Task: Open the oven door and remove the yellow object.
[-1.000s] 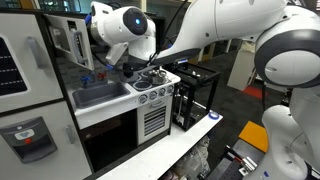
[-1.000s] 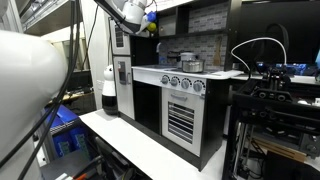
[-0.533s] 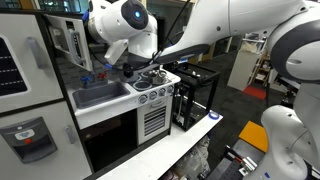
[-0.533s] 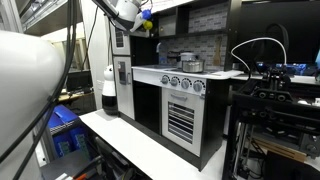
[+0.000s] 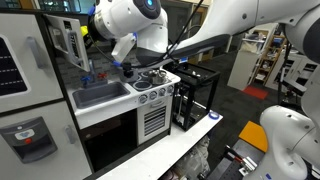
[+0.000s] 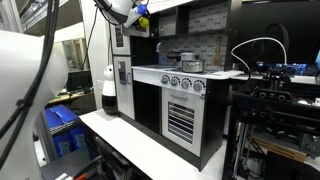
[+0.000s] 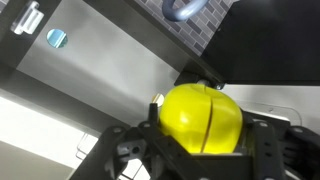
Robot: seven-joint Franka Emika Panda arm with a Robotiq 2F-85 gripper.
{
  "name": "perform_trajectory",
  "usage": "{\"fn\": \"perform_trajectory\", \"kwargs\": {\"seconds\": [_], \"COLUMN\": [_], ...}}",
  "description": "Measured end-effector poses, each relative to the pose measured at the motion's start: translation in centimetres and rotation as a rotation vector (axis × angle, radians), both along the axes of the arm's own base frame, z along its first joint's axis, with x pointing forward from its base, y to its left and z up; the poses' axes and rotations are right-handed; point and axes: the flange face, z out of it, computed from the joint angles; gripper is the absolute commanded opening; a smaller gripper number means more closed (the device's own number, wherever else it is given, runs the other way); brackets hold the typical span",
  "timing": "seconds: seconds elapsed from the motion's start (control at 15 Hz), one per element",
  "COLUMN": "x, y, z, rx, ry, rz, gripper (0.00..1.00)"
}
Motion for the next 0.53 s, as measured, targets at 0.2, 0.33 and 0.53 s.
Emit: {"fn": "perform_trajectory", "kwargs": {"seconds": [0.2,0.33,0.53], "x": [-1.9,-3.2,-5.3], "y": [-1.4,-2.3,-3.0], "z": [0.6,1.0,1.6], "rx": [-0.014,-0.021,-0.019], "ry": [0.024,0.038,0.051], "rz": [-0.007,-0.017,-0.046], "gripper": [0.44,0.44,0.44]}}
